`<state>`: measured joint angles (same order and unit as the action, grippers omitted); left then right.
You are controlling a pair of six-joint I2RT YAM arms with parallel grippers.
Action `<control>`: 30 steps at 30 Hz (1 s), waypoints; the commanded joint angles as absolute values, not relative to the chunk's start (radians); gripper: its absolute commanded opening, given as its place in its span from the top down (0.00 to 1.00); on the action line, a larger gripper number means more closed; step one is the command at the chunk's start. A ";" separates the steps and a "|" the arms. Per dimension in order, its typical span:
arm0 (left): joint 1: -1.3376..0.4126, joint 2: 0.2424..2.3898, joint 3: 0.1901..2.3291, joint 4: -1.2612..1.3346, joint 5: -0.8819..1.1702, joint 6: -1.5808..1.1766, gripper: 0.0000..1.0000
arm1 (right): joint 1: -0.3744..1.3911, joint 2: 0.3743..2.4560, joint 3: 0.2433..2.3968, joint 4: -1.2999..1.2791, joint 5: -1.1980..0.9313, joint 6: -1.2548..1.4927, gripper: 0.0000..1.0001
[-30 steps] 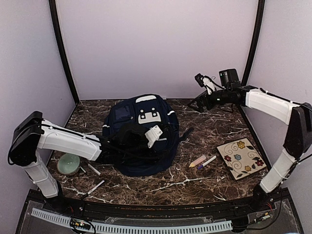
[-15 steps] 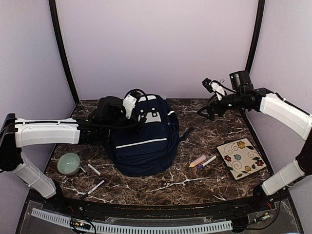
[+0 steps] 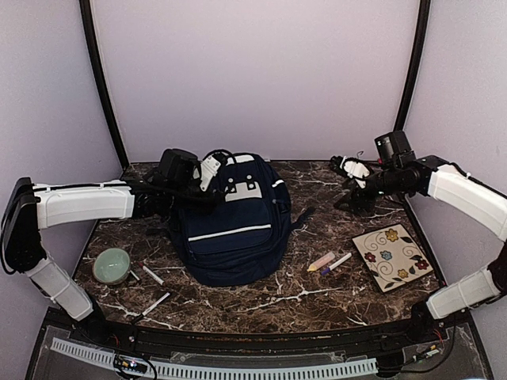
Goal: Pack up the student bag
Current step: Pick up the pen from the center of the board.
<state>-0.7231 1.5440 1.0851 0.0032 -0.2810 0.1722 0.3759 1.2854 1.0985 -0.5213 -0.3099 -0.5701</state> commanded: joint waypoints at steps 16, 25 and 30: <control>-0.807 1.524 1.063 -0.053 -0.059 0.251 0.38 | 0.632 1.609 1.068 -0.732 -0.136 -1.001 0.49; -0.828 1.536 1.068 -0.056 -0.094 0.256 0.38 | 0.671 1.726 1.106 -0.725 -0.077 -1.016 0.54; -0.834 1.539 1.071 -0.060 -0.098 0.262 0.39 | 0.678 1.757 1.108 -0.724 -0.058 -1.030 0.57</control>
<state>-0.8257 1.5394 1.0500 -0.0441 -0.0849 0.2512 0.6636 1.7332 1.0828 -0.7193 -0.0814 -1.0107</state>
